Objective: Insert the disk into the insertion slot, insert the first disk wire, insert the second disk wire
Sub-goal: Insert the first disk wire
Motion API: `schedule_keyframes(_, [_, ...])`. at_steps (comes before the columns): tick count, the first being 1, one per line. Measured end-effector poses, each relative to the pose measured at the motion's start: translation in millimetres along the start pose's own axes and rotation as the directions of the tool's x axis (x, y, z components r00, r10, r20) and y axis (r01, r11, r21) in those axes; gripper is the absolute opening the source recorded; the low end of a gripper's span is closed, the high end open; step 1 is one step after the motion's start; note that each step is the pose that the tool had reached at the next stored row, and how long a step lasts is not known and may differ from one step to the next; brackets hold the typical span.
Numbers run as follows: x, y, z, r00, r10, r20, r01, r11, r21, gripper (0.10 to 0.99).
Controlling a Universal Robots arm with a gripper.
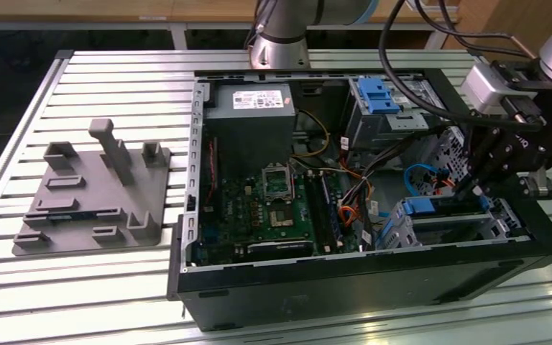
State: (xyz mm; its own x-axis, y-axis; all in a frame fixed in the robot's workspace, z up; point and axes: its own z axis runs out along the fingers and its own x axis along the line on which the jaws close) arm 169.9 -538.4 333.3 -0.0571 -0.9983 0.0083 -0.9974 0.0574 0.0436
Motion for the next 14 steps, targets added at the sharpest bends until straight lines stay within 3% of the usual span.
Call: schedule_keyframes(14, [3.1, -0.4, 5.7, 1.0000, -0.003, -0.0005, 0.003, 1.0000, -0.002, 0.165])
